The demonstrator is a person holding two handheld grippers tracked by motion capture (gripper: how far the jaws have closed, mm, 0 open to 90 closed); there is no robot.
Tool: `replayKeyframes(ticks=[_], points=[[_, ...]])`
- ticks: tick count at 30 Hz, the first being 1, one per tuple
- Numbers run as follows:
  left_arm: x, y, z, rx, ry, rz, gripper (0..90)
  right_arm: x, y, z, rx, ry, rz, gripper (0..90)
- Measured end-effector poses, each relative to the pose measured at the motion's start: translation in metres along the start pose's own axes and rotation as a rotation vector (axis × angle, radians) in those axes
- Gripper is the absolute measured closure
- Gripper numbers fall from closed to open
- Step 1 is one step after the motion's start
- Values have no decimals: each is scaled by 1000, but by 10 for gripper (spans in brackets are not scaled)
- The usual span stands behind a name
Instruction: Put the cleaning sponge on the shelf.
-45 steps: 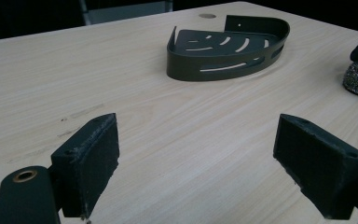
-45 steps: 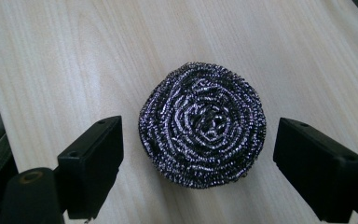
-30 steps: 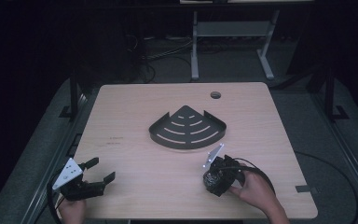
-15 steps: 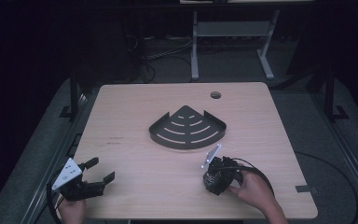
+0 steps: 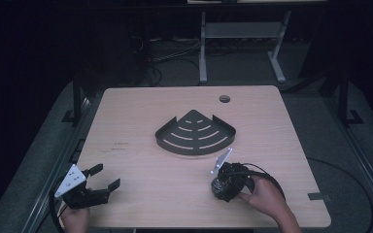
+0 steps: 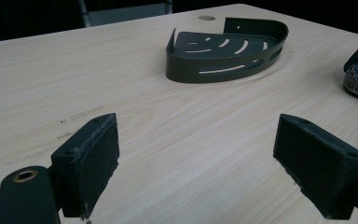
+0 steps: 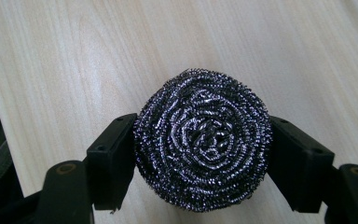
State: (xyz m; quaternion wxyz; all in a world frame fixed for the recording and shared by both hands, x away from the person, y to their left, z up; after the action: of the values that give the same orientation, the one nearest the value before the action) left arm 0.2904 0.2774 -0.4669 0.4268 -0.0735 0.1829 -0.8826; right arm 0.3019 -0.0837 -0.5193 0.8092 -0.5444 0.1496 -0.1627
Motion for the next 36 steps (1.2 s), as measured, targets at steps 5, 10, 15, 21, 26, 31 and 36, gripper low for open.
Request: replayKeyframes(ticks=[5, 10, 15, 21, 26, 31, 36], points=[[0, -1, 0, 3, -3, 1, 137, 5, -8, 3, 4, 6, -13, 292], [0, 0, 1, 6, -5, -2, 137, 9, -14, 7, 17, 3, -15, 293], [-1, -2, 1, 6, -7, 1, 137, 13, -15, 9, 21, 10, -7, 293], [-2, -1, 0, 7, -14, -2, 137, 15, -16, 13, 18, 3, -14, 293], [-1, 0, 0, 5, -14, -4, 137, 14, -17, 17, 45, -2, 17, 293], [-1, 0, 0, 4, -8, -6, 137, 17, -19, 18, 46, 6, 25, 294], [-1, 0, 0, 6, -16, -3, 137, 19, -25, 25, 45, -1, 12, 295]])
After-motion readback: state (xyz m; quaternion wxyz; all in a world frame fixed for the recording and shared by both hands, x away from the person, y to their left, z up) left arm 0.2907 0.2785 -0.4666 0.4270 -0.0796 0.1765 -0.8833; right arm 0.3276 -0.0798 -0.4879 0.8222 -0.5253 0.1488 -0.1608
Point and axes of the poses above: each handheld gripper's, and its own axes: y roughly forward along the jaws, z roughly out of its top, x roughly to its right, the point moved 9 cm from there along y, roughly forward along the jaws, and after that the axes turned 3 degrees about y, right-handed, at the moved point
